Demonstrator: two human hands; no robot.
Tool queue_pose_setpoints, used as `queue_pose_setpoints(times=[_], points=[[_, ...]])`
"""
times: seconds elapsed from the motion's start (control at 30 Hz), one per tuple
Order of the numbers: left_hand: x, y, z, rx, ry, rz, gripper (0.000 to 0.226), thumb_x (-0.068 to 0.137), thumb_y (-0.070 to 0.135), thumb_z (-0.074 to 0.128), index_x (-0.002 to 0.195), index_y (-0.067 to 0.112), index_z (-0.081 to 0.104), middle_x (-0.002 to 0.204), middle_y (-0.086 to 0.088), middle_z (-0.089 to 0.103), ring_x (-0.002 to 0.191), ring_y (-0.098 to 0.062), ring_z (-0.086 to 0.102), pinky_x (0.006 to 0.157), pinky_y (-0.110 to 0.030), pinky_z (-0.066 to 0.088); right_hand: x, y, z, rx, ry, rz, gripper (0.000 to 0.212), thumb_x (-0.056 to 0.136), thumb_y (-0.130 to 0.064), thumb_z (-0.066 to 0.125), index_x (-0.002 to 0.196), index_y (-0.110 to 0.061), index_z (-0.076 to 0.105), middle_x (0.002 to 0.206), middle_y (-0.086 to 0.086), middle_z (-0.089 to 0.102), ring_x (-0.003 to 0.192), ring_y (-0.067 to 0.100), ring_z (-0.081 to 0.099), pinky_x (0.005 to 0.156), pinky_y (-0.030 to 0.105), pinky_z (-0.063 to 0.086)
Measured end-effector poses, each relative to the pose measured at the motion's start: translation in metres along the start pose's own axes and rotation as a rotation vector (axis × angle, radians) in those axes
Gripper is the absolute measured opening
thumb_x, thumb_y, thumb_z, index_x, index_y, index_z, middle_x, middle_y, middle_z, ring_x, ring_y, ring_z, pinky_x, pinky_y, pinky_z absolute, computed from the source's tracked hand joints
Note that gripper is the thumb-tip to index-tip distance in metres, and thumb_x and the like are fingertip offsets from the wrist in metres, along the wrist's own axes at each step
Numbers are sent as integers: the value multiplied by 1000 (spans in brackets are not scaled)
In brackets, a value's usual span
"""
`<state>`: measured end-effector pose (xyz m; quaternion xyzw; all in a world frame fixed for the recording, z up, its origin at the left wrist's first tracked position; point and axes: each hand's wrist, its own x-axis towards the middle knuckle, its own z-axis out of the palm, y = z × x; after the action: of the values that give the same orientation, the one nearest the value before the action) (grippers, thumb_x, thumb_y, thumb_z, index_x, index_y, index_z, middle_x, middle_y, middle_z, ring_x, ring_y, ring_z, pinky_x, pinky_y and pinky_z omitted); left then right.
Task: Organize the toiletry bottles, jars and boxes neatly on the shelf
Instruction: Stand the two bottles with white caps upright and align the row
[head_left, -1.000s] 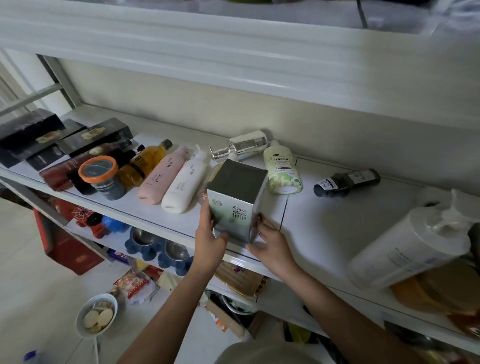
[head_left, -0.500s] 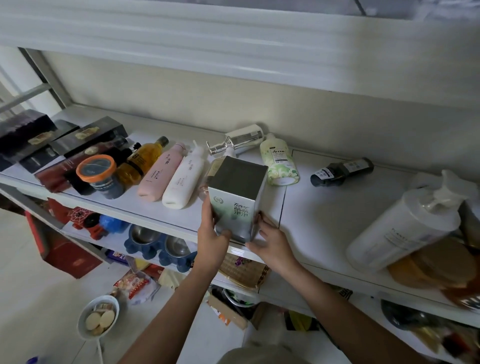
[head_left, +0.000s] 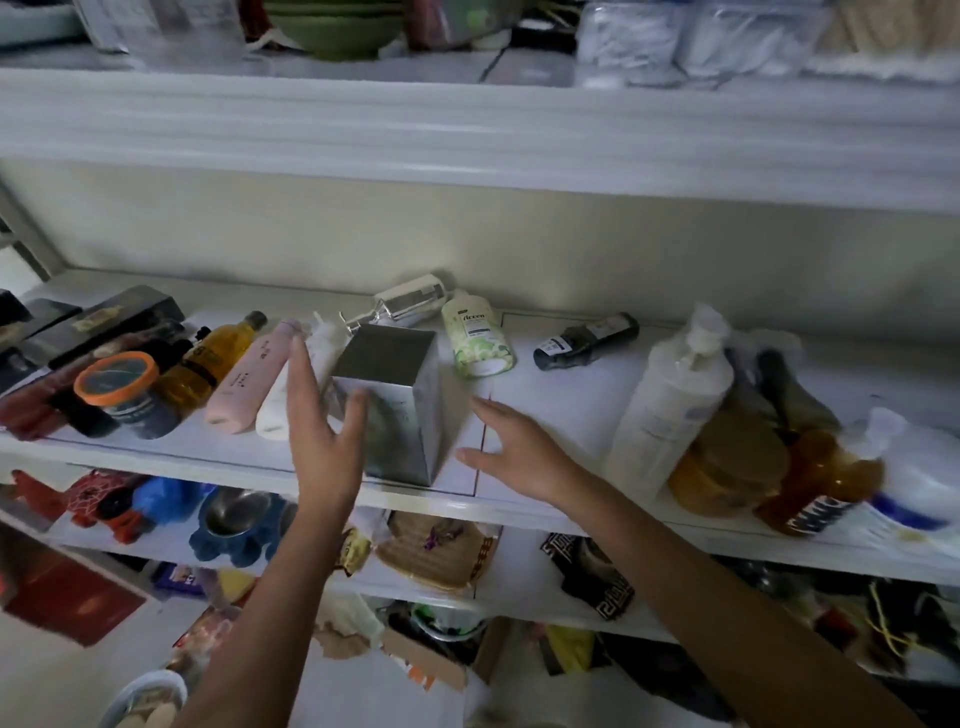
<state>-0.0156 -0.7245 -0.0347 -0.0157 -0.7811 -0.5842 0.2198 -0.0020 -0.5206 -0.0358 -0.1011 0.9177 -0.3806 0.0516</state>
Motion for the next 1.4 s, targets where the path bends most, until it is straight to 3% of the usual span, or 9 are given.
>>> queue_pose_setpoints(times=[0.17,0.43,0.67,0.83,1.07,1.2,1.27,1.33,1.4], points=[[-34,75,56,274,34,381,67,97,41,37,151,19,4,160,-4,5,147,-18,5,119,-46,15,-72,-4,-60,-5,77,-145,67,88,-29,63,145,-14,32,152,0,32,139,10,29,115,23,21],[-164,165,191,333,-317,860,56,100,38,32,149,13,17,157,-11,16,146,-22,12,117,-41,22,-222,53,-175,-1,371,-70,42,88,-19,62,129,-17,55,124,-5,59,114,6,54,100,23,43],[-175,180,270,397,-580,622,61,97,48,30,150,21,19,159,-2,13,146,-17,10,117,-37,21,-273,110,-256,158,635,255,51,90,-20,61,138,-18,45,138,1,51,125,15,49,106,31,38],[-149,174,305,416,-662,269,56,100,36,35,150,20,16,159,-1,9,146,-15,9,114,-29,15,-258,130,-289,301,684,339,51,92,-18,58,140,-14,41,141,2,48,126,15,48,102,26,35],[-106,167,346,538,-798,12,49,97,27,46,138,3,37,146,-16,36,134,-29,36,104,-35,32,-174,159,-309,391,611,468,47,90,-18,60,134,-5,48,134,8,53,120,22,51,97,30,41],[-88,159,368,638,-913,-117,41,93,27,54,125,2,49,132,-17,51,120,-30,49,96,-34,39,-124,180,-306,386,555,566,4,87,-8,57,84,-7,60,84,13,58,72,20,54,57,27,39],[-78,152,379,698,-977,-143,36,92,30,56,115,2,55,122,-17,57,110,-29,54,88,-33,41,-107,196,-300,310,459,670,22,87,-8,57,66,-11,50,65,6,46,55,14,42,48,23,30],[-73,148,387,763,-1054,-153,38,92,32,54,116,2,55,121,-16,57,110,-28,54,88,-32,41,-97,208,-291,187,322,766,22,89,-14,58,69,-10,50,67,5,45,56,13,42,49,22,33],[-71,146,394,824,-1139,-163,42,95,34,50,122,2,54,127,-16,56,114,-28,54,93,-33,40,-90,218,-284,78,164,830,20,90,-21,58,97,-2,57,94,13,56,82,22,57,68,28,47]])
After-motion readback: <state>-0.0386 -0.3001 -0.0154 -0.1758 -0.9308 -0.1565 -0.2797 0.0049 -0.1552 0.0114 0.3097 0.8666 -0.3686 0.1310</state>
